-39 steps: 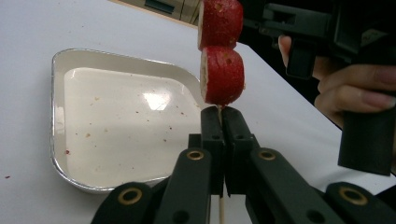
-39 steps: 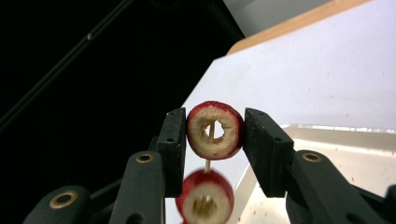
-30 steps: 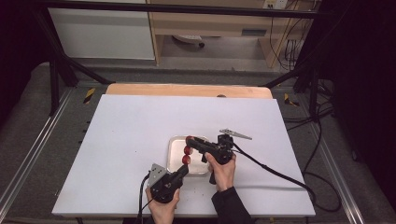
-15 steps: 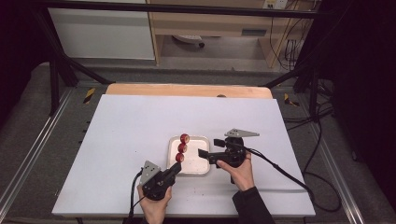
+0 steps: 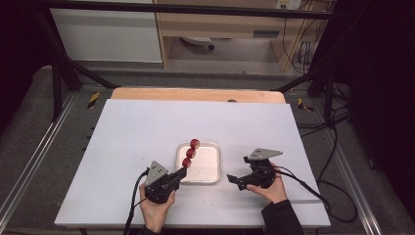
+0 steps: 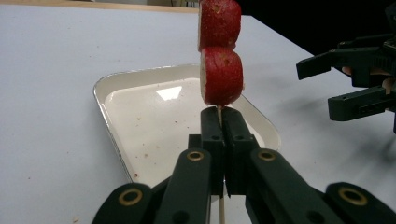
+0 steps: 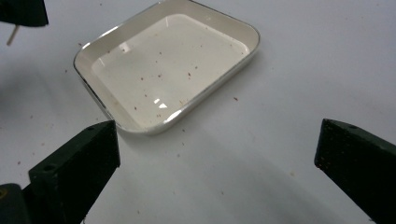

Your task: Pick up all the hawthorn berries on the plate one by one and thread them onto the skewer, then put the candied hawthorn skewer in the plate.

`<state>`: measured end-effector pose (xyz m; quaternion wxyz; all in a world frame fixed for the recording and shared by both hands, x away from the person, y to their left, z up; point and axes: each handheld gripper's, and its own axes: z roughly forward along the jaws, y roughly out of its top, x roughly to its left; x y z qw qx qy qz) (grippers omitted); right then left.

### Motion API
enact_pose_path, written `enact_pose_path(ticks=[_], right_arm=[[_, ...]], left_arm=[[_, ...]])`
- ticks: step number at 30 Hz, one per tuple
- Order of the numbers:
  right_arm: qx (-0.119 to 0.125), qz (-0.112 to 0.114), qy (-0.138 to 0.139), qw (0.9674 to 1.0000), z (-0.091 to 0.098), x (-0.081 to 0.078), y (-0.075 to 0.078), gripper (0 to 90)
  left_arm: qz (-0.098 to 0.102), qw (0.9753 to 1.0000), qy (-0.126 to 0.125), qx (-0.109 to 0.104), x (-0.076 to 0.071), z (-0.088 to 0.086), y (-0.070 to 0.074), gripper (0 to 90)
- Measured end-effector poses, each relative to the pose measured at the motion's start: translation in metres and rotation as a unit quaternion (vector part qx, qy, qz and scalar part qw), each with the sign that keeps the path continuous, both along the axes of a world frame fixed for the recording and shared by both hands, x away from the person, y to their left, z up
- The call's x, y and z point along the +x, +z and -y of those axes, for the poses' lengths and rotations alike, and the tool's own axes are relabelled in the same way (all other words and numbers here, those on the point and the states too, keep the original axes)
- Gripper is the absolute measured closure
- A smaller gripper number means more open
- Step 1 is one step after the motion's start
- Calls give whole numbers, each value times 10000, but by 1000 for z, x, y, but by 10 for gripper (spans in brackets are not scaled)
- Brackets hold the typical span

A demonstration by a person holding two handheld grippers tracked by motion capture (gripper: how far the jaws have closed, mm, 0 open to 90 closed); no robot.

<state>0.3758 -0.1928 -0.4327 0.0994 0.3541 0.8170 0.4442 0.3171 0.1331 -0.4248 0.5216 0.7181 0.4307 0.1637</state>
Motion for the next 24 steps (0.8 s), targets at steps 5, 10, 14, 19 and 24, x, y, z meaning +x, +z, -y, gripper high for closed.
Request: enact_pose_path(ticks=[5, 10, 14, 19, 24], right_arm=[[-145, 67, -29, 9999, 15, -6, -4, 7], [-245, 73, -137, 9996, 28, -11, -7, 8], [-297, 69, -221, 9993, 37, -15, -9, 9], [-291, 84, -305, 9991, 48, -18, -11, 8], [-299, 90, -390, 9987, 56, -21, -13, 9]], left_arm=[[-116, 9998, -111, 147, 8, 0, 9, 885], [-204, 9990, -183, 356, 18, 1, 17, 884], [-243, 9981, -227, 521, 25, 3, 24, 884], [-319, 9961, -297, 764, 36, 8, 31, 884], [-419, 9934, -332, 1016, 47, 14, 32, 884]])
